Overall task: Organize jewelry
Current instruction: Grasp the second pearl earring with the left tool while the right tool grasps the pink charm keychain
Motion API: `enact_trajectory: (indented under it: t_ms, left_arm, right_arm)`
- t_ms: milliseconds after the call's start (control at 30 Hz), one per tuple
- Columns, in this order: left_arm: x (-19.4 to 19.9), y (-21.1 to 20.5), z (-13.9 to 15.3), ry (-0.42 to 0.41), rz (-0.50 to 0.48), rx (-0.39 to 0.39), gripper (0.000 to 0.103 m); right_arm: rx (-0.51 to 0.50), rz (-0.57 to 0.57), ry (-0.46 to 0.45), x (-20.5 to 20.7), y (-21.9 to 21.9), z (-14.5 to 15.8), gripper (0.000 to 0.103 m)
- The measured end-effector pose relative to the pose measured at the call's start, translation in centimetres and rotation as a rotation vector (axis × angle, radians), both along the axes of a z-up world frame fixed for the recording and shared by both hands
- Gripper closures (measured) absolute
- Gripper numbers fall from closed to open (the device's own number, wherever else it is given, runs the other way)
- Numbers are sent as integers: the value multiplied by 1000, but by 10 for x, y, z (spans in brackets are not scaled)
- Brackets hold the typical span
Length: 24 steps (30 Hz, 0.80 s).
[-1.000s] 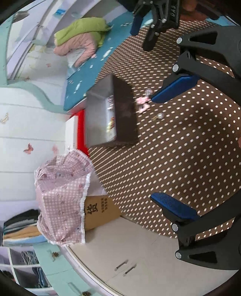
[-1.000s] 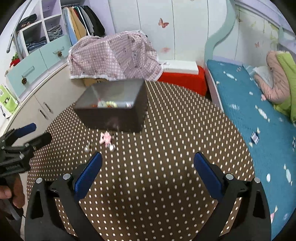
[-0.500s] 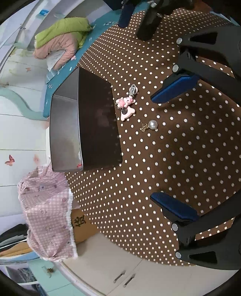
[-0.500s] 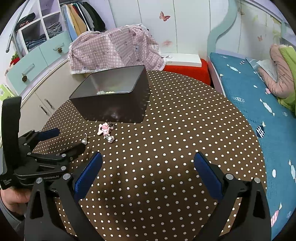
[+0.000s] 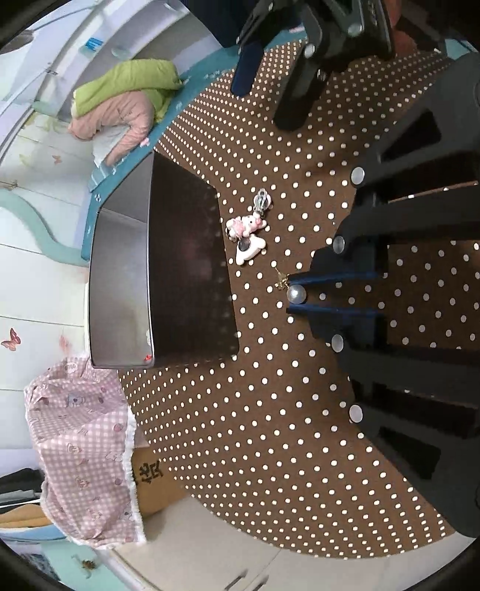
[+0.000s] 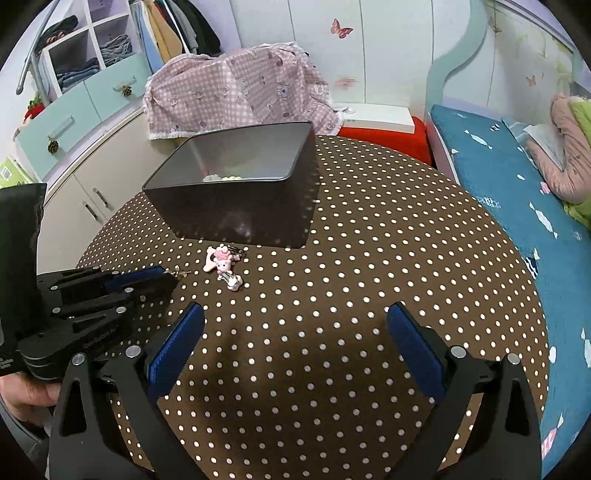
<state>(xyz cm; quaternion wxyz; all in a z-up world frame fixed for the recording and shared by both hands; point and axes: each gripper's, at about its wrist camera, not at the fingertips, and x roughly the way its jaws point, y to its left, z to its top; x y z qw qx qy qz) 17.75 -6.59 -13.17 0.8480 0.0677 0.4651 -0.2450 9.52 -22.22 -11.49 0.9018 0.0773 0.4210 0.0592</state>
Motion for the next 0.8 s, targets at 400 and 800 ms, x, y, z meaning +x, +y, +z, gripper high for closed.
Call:
enact_trajectory:
  t_ms: [400,800]
  left_arm:
    - [-3,8,18,-32,-17,-41,92]
    - [-15,31,45,-65,50,-67,92]
  right_arm:
    - [-51,114,33,29,30,-11,30]
    - [-120,198,3,35,51,-20,92]
